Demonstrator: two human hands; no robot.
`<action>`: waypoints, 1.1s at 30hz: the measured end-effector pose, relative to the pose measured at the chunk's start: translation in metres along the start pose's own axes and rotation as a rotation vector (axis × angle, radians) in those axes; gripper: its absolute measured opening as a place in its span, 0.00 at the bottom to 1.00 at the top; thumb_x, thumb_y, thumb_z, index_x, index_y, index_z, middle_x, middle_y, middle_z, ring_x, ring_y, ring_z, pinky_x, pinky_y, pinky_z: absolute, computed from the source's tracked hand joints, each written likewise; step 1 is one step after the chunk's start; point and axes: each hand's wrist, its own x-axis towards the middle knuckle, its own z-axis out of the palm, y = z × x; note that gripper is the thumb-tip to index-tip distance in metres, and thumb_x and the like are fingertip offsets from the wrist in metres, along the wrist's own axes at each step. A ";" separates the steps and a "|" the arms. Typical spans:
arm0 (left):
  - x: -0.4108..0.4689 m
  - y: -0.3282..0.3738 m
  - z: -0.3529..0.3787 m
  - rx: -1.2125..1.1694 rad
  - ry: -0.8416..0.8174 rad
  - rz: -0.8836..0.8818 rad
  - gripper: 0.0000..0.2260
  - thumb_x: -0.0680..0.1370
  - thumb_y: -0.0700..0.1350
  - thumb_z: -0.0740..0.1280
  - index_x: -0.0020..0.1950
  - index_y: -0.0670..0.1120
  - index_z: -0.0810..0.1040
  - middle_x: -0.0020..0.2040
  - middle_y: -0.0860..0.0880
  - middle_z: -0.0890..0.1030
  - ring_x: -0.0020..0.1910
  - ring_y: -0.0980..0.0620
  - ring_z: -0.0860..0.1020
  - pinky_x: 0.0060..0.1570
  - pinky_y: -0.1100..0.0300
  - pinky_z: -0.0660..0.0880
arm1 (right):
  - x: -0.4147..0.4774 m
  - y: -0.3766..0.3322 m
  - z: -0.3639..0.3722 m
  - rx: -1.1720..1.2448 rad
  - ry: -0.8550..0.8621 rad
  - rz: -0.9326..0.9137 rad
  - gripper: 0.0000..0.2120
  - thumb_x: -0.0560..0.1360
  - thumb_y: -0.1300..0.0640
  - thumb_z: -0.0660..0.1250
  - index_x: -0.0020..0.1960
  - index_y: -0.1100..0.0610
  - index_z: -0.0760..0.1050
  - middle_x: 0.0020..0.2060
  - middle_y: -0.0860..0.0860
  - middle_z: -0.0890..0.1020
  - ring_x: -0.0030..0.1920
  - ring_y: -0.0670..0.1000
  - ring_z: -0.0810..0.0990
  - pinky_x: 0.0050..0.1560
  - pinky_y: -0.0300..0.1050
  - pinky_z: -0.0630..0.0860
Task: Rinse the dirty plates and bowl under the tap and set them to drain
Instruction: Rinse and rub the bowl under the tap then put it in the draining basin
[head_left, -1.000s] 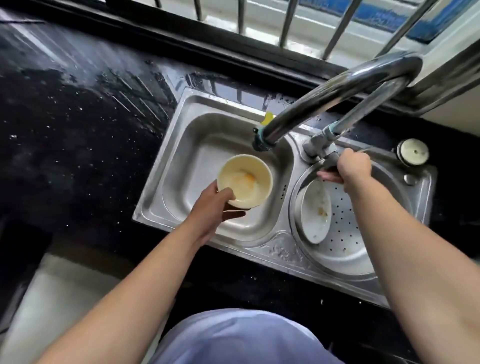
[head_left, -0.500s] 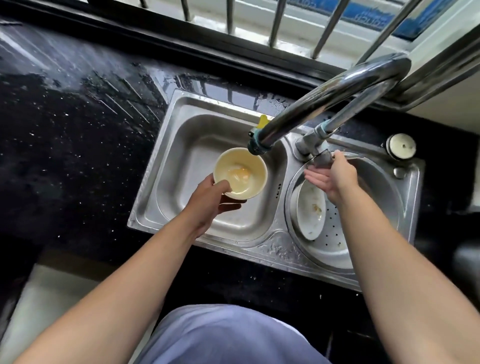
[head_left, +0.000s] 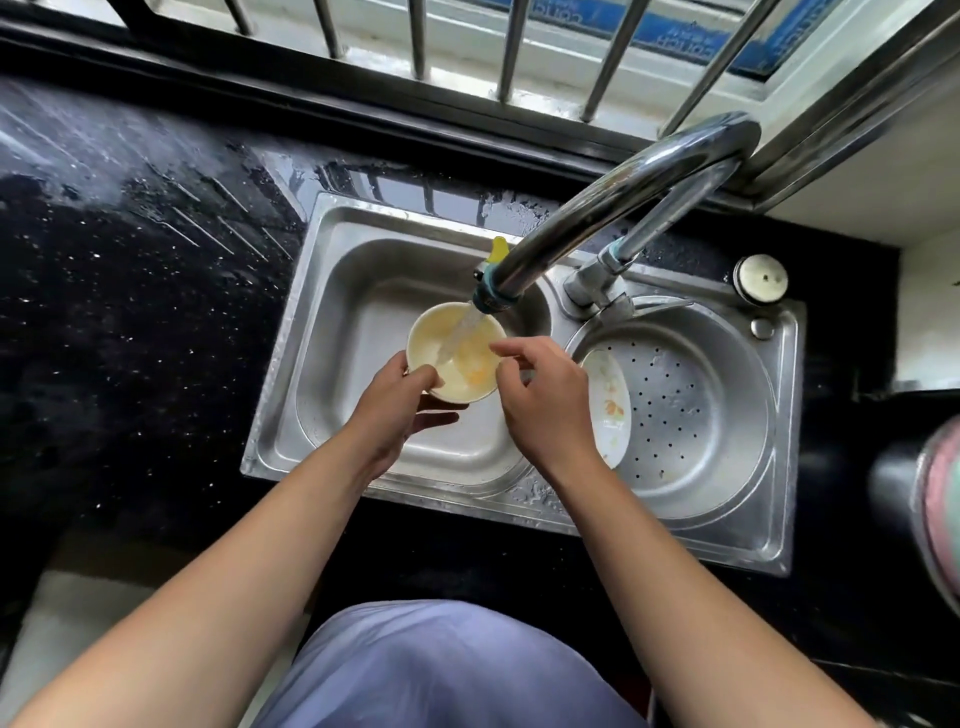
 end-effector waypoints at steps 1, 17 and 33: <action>0.000 0.000 -0.001 -0.003 -0.001 0.002 0.20 0.70 0.41 0.64 0.63 0.45 0.76 0.59 0.35 0.82 0.48 0.38 0.87 0.44 0.50 0.84 | 0.002 -0.003 0.001 0.006 0.000 0.016 0.13 0.77 0.61 0.63 0.55 0.54 0.85 0.51 0.47 0.84 0.46 0.40 0.79 0.51 0.31 0.73; -0.010 -0.013 -0.021 -0.076 -0.009 -0.002 0.17 0.71 0.43 0.66 0.59 0.46 0.77 0.59 0.33 0.81 0.47 0.35 0.87 0.45 0.48 0.84 | -0.003 0.009 0.022 0.061 -0.110 0.231 0.07 0.78 0.54 0.66 0.55 0.51 0.74 0.55 0.50 0.77 0.48 0.46 0.82 0.50 0.45 0.77; -0.013 -0.011 -0.024 -0.009 0.011 0.037 0.16 0.71 0.47 0.67 0.58 0.46 0.78 0.48 0.40 0.82 0.42 0.40 0.87 0.45 0.49 0.83 | 0.031 0.006 0.038 0.213 -0.323 0.494 0.12 0.77 0.59 0.64 0.60 0.59 0.77 0.54 0.57 0.81 0.50 0.56 0.84 0.43 0.52 0.87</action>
